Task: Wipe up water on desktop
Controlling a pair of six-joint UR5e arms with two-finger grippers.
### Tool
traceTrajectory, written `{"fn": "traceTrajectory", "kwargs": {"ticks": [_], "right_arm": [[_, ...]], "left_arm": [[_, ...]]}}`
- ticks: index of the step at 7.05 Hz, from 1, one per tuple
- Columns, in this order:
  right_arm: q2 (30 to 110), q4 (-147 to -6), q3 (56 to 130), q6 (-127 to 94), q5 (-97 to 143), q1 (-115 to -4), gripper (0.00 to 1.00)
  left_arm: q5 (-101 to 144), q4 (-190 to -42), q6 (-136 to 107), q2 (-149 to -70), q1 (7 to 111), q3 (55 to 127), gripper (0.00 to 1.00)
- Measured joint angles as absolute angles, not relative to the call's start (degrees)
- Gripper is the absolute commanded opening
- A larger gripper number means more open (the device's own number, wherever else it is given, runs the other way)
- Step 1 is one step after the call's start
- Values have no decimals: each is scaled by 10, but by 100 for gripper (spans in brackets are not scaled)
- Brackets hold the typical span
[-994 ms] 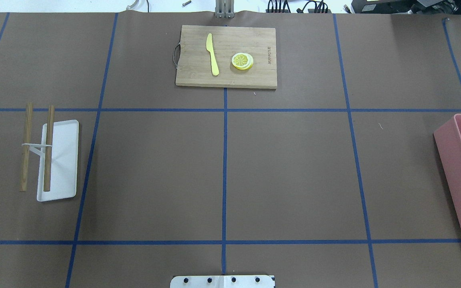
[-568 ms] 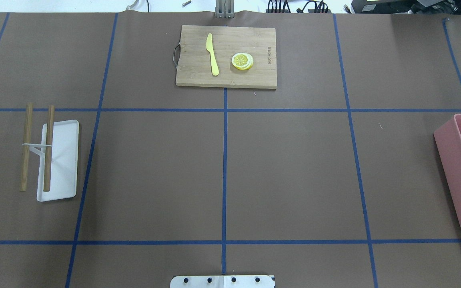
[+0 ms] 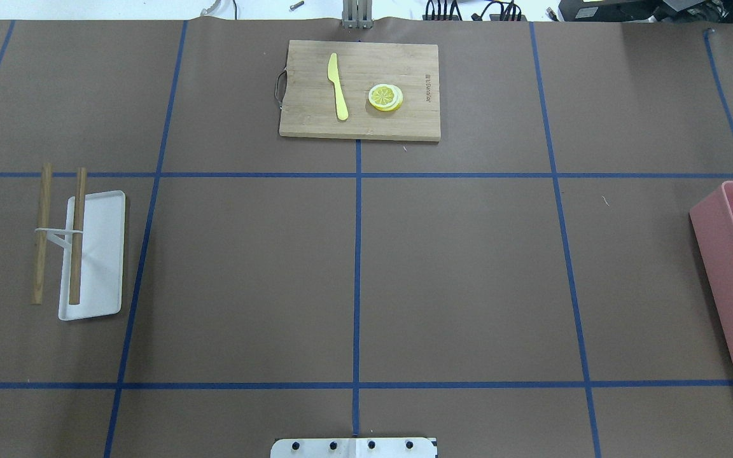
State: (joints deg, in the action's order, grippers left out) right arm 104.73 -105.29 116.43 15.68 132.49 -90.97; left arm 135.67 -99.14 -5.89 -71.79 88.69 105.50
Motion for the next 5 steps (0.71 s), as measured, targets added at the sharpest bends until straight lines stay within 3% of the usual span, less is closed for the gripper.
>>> {"fn": "traceTrajectory", "kwargs": {"ticks": [5], "right_arm": [[1049,-1052,1167,159,1326,-920,100]], "left_arm": [[1354,-993,-59,-716,883,1053,98]]}}
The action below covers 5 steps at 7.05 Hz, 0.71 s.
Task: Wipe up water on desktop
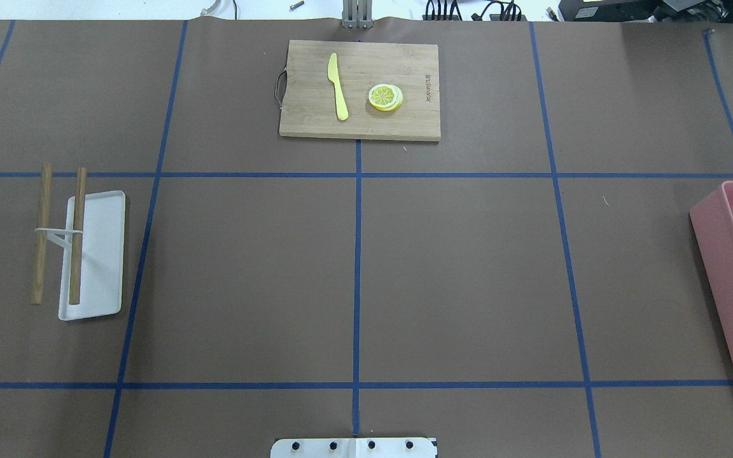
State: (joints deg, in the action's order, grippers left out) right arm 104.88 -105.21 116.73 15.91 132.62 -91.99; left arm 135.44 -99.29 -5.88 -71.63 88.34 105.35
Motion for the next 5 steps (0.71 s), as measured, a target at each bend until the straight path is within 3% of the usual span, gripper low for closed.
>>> {"fn": "traceTrajectory", "kwargs": {"ticks": [5], "right_arm": [[1052,-1052,1169,163,1328,-943,100]], "left_arm": [[1355,-995,-59,-718,883,1061,98]]}}
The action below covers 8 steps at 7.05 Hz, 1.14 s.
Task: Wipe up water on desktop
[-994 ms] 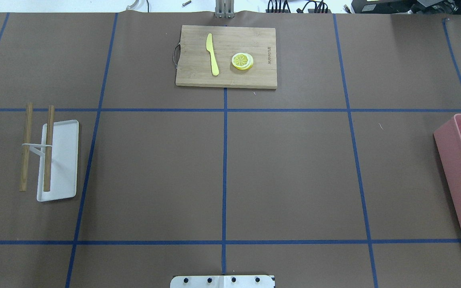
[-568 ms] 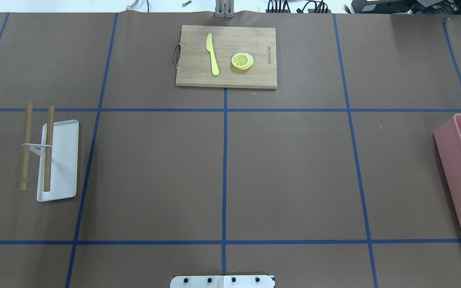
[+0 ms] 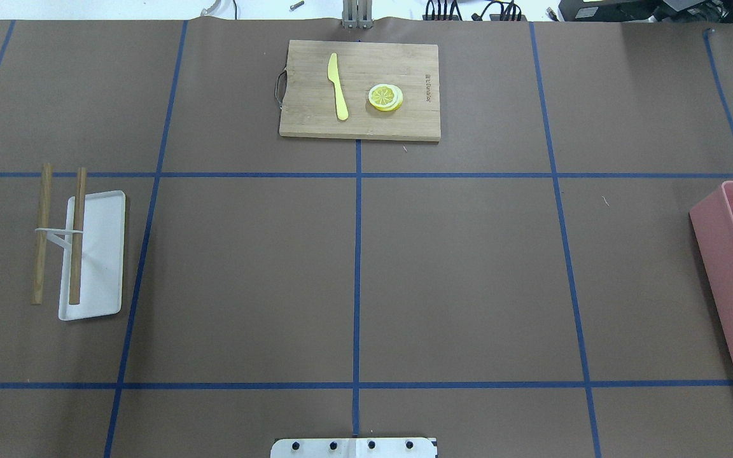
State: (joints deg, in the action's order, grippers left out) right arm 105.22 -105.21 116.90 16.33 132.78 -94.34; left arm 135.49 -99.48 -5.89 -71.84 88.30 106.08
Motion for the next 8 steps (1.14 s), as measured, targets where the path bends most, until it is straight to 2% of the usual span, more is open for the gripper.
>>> {"fn": "traceTrajectory", "kwargs": {"ticks": [8], "right_arm": [[1052,-1052,1168,163,1329,-943,100]], "left_arm": [[1358,-995,-59,-740,882,1060,98]]}}
